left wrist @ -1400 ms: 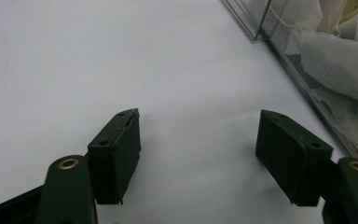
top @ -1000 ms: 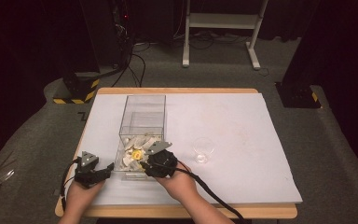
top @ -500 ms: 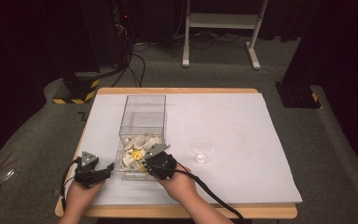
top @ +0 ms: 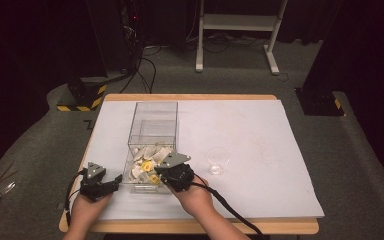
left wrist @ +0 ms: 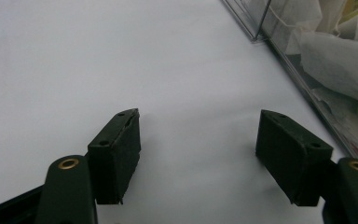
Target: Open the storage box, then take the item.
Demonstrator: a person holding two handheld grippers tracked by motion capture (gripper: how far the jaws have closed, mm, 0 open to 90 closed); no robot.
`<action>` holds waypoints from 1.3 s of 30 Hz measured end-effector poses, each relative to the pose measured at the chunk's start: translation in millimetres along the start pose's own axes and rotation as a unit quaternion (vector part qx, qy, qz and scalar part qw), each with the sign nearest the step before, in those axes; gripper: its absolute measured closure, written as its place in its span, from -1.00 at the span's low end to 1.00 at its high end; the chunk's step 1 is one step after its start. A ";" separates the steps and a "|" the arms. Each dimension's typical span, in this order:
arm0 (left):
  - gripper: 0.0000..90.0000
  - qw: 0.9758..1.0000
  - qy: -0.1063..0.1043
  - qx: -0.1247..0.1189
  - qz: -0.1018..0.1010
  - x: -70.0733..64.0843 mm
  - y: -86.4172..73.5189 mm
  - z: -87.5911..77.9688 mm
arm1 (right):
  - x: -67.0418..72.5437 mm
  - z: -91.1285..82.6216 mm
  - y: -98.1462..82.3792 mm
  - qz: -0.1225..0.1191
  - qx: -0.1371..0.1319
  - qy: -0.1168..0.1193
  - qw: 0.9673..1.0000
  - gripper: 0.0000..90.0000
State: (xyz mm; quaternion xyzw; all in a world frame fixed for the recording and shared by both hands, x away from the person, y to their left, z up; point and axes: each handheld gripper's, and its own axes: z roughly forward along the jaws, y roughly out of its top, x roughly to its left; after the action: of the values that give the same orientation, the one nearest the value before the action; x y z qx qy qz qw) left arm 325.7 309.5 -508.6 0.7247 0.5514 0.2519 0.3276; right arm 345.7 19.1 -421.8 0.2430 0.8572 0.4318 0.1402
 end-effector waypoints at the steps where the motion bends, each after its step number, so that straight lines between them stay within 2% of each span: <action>1: -0.31 1.000 0.000 0.000 0.000 0.0 0.0 0.0 | 0.0 0.0 0.0 0.000 0.000 0.000 1.000 0.94; 7: -0.31 1.000 0.000 0.000 0.000 0.0 0.0 0.0 | -3.9 -8.7 3.1 0.010 -0.028 -0.005 1.000 0.94; 14: -0.31 1.000 0.000 0.000 0.001 0.1 0.0 0.0 | -4.8 -15.6 5.1 0.009 -0.052 -0.009 0.999 0.94; 39: -0.31 1.000 0.000 0.000 0.002 0.3 0.2 0.3 | -8.8 -39.0 18.0 0.012 -0.102 -0.020 0.994 0.94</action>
State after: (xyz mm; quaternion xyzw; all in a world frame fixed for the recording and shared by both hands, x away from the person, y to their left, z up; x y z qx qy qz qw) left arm 326.1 309.8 -508.6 0.7256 0.5504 0.2525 0.3268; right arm 340.9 -2.7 -384.1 0.2459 0.8027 0.5139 0.1764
